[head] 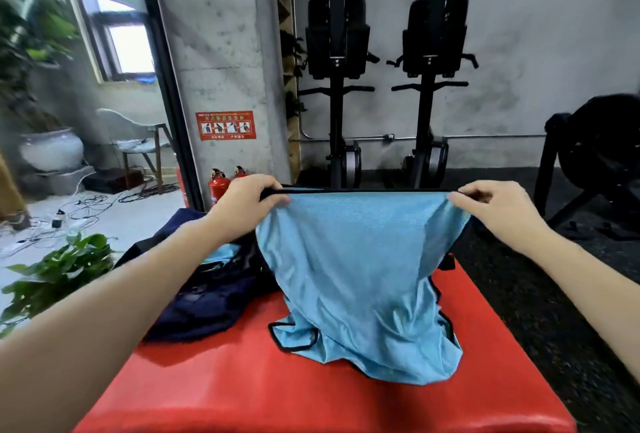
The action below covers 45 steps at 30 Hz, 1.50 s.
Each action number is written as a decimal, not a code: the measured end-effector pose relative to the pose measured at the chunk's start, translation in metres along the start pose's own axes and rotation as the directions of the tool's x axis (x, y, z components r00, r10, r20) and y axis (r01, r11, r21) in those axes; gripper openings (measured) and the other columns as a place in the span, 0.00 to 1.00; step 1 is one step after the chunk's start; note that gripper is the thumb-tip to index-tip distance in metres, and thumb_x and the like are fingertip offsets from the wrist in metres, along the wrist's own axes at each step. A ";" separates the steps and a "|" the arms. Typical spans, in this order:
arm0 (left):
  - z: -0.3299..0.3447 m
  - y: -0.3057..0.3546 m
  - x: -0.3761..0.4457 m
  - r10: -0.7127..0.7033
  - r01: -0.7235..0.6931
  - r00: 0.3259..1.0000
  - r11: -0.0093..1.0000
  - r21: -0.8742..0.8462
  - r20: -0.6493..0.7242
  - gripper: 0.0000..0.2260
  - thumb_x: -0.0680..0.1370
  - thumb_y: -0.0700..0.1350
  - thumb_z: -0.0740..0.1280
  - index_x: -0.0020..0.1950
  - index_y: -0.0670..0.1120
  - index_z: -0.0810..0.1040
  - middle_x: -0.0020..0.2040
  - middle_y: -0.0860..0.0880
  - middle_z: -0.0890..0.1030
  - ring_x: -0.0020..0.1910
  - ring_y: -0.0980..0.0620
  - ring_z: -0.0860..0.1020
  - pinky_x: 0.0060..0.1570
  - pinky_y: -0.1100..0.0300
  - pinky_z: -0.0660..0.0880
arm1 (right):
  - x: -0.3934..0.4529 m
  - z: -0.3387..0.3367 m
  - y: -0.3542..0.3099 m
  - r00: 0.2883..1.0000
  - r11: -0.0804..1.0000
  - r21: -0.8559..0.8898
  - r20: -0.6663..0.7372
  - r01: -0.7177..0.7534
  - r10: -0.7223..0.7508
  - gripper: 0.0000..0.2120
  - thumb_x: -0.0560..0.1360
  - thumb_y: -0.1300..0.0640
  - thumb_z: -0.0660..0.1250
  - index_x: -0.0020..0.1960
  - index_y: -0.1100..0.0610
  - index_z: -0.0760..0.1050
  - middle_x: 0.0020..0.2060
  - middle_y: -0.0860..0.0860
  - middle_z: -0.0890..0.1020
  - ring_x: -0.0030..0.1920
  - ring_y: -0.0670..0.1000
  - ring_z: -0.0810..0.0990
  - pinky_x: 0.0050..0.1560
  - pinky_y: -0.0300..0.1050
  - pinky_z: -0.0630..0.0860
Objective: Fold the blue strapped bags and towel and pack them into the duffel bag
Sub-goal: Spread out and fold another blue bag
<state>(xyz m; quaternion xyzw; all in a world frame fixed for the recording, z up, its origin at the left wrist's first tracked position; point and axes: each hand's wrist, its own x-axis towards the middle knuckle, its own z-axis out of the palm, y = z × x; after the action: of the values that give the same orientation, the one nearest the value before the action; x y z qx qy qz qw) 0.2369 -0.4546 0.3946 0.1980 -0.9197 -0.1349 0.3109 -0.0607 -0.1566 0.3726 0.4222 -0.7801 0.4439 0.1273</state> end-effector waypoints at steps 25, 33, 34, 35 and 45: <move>-0.231 0.103 0.057 0.049 -0.067 0.948 0.997 -0.045 -0.316 0.05 0.74 0.50 0.76 0.44 0.50 0.85 0.41 0.53 0.85 0.44 0.56 0.81 0.47 0.61 0.75 | 0.076 -0.175 -0.163 0.997 0.990 0.127 -0.034 0.068 -0.064 0.11 0.63 0.59 0.83 0.43 0.57 0.85 0.38 0.51 0.86 0.40 0.47 0.81 0.39 0.30 0.74; -0.267 0.137 0.044 0.061 -0.082 0.936 0.995 -0.048 -0.346 0.09 0.68 0.54 0.80 0.37 0.51 0.84 0.32 0.56 0.83 0.31 0.64 0.77 0.33 0.70 0.69 | 0.069 -0.213 -0.186 0.999 0.972 0.235 -0.031 0.029 -0.023 0.09 0.65 0.58 0.82 0.44 0.55 0.86 0.39 0.52 0.87 0.46 0.49 0.84 0.51 0.39 0.78; -0.270 0.139 0.043 0.065 -0.090 0.937 0.994 -0.059 -0.345 0.10 0.68 0.54 0.81 0.36 0.50 0.84 0.31 0.56 0.82 0.30 0.64 0.77 0.32 0.70 0.69 | 0.068 -0.216 -0.187 0.999 0.971 0.237 -0.038 0.029 -0.020 0.09 0.65 0.58 0.82 0.43 0.55 0.86 0.40 0.53 0.87 0.49 0.53 0.85 0.57 0.45 0.79; -0.273 0.142 0.042 0.073 -0.104 0.937 0.992 -0.073 -0.342 0.10 0.67 0.54 0.81 0.37 0.50 0.84 0.31 0.55 0.83 0.30 0.64 0.77 0.33 0.70 0.70 | 0.067 -0.219 -0.189 0.999 0.967 0.255 -0.045 0.030 -0.019 0.09 0.64 0.59 0.82 0.43 0.56 0.86 0.40 0.54 0.87 0.51 0.55 0.84 0.61 0.49 0.78; -0.273 0.135 0.044 0.149 -0.231 0.937 0.942 -0.241 -0.317 0.10 0.76 0.30 0.68 0.41 0.43 0.82 0.37 0.54 0.84 0.42 0.58 0.80 0.49 0.67 0.75 | 0.068 -0.227 -0.191 0.991 0.941 0.319 0.036 0.112 -0.130 0.10 0.73 0.68 0.74 0.40 0.60 0.74 0.33 0.51 0.78 0.39 0.48 0.76 0.44 0.33 0.72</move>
<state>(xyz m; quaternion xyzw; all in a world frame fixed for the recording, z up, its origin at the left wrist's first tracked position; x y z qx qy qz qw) 0.3373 -0.3886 0.6775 0.0800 -0.8504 -0.1993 0.4803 0.0051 -0.0599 0.6537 0.4966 -0.6748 0.5423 0.0629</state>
